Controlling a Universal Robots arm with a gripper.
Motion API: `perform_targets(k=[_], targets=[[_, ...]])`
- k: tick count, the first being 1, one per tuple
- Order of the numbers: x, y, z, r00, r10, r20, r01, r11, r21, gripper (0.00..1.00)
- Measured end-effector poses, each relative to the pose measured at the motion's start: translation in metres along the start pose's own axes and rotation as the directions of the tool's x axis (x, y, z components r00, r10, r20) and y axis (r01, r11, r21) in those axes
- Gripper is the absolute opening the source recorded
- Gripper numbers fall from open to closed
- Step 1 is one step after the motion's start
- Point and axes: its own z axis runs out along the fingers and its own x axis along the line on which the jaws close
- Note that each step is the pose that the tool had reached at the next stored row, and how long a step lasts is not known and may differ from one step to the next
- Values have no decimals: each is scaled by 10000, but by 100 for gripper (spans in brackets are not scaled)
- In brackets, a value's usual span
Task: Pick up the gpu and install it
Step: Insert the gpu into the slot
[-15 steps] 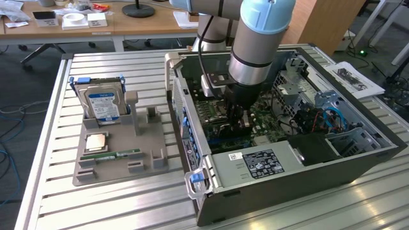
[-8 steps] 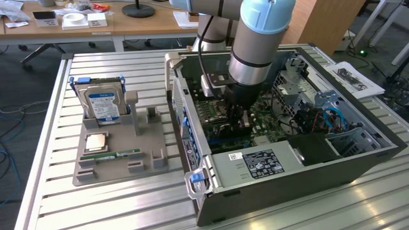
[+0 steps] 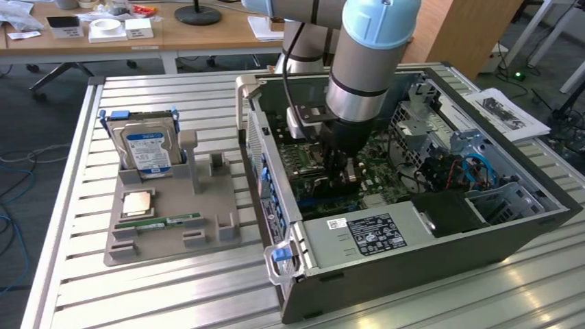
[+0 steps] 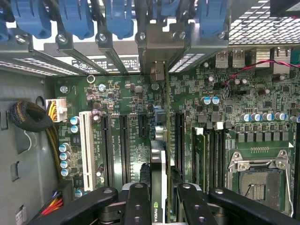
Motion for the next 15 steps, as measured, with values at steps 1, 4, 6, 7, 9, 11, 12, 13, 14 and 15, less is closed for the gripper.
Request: perform_targets(k=[1,4,6,7,9,11,12,13,14,15], targets=[[0,0,0,10000,0,-1,0,10000,-1,27],[0,2,-1,10000,2,-2,-2,10000,-2,27],[0,2,-1,10000,2,-2,-2,10000,-2,27],[0,2,-1,10000,2,-2,-2,10000,-2,27],[0,3,-1,10000,4,0,-4,10000,-5,27],[0,5,1,10000,11,8,-11,10000,0,27],[0,4,-1,10000,7,6,-7,10000,-2,33],[0,2,-1,10000,3,10,-3,10000,-2,40],[1,2,-4,10000,3,11,-3,10000,-2,40],[1,2,-12,10000,3,10,-3,10000,-4,46]])
